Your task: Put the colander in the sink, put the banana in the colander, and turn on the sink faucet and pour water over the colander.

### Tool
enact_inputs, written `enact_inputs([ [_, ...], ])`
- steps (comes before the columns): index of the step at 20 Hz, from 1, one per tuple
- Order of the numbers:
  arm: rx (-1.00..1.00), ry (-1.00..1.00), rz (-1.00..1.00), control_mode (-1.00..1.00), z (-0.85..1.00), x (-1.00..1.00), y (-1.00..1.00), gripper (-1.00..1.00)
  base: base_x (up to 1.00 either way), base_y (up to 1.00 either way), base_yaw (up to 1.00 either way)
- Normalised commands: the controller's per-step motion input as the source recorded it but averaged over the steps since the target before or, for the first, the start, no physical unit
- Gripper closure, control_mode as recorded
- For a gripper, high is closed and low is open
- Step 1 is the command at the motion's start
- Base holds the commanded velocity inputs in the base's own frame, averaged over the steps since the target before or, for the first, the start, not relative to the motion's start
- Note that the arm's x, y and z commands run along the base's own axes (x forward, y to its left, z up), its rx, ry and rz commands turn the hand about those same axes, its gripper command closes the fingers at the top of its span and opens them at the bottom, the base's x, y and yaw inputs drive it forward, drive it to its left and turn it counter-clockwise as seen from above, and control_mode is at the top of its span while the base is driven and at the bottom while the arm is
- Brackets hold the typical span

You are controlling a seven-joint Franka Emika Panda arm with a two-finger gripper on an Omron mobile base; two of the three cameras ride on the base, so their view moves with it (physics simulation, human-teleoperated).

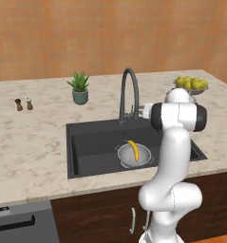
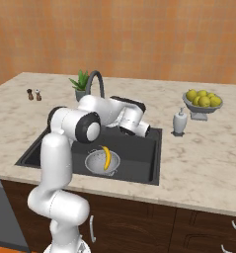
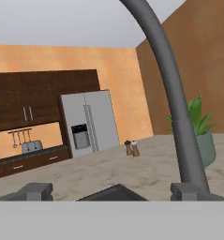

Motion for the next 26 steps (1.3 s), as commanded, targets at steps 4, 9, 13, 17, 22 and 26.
enact_inputs([
  [4, 0.00, 0.00, -0.01, -1.00, -0.13, 0.35, 0.00, -1.00, 0.00, 0.00, 0.00],
  [9, -0.02, 0.02, -0.04, -1.00, -0.19, 0.31, 0.00, -1.00, 0.00, 0.00, 0.00],
  [13, -0.04, 0.03, -0.06, -1.00, -0.20, 0.33, 0.00, -1.00, 0.00, 0.00, 0.00],
  [17, -0.02, 0.04, -0.06, -1.00, -0.15, 0.39, 0.00, -1.00, 0.00, 0.00, 0.00],
  [22, 0.00, 0.05, -0.04, -1.00, -0.11, 0.40, 0.01, -1.00, 0.00, 0.00, 0.00],
  [26, 0.00, 0.06, -0.03, -1.00, -0.10, 0.45, 0.00, -1.00, 0.00, 0.00, 0.00],
])
